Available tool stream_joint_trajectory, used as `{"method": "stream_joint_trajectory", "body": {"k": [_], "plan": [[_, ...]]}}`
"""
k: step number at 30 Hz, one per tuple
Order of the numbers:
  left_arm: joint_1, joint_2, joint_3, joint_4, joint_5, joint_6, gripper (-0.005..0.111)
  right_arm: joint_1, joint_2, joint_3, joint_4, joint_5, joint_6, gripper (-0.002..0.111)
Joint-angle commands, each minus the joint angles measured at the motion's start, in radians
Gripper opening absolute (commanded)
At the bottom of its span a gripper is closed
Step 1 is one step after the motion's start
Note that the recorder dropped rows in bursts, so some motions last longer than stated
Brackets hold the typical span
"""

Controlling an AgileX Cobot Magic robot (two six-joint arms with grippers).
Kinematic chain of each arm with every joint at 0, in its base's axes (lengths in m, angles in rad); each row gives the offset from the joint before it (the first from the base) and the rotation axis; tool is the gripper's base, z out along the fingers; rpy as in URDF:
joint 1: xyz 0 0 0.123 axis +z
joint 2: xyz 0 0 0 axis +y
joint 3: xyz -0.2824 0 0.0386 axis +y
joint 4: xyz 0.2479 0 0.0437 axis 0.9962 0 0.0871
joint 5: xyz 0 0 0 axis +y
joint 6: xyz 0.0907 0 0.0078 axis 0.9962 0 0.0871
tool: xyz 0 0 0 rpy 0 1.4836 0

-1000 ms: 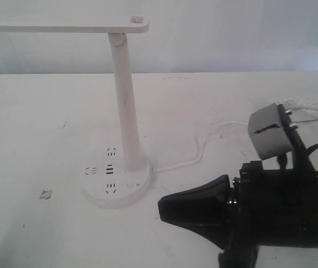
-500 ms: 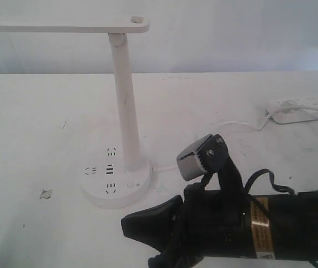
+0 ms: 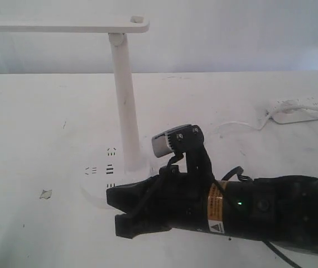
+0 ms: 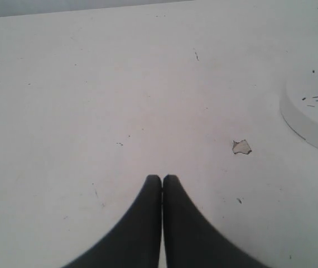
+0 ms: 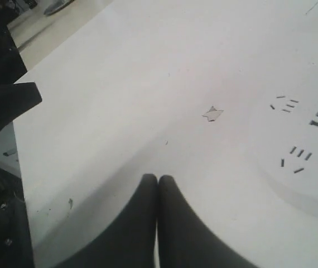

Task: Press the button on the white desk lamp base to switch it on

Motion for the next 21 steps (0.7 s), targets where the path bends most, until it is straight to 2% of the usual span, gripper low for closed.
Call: {"method": "stream_joint_trajectory", "body": {"k": [1,5,13,21], "plan": [[-0.005,-0.004,0.003,-0.001,-0.002,0.000,0.000,0.001,0.070,-0.040,0.015,-0.007,-0.029,0.000],[-0.005,-0.004,0.003,-0.001,-0.002,0.000,0.000,0.001,0.126,-0.067,0.052,-0.002,-0.100,0.000],[-0.005,-0.004,0.003,-0.001,-0.002,0.000,0.000,0.001,0.191,-0.080,0.282,0.010,-0.278,0.000],[-0.005,-0.004,0.003,-0.001,-0.002,0.000,0.000,0.001,0.241,-0.090,0.418,0.043,-0.280,0.000]]}}
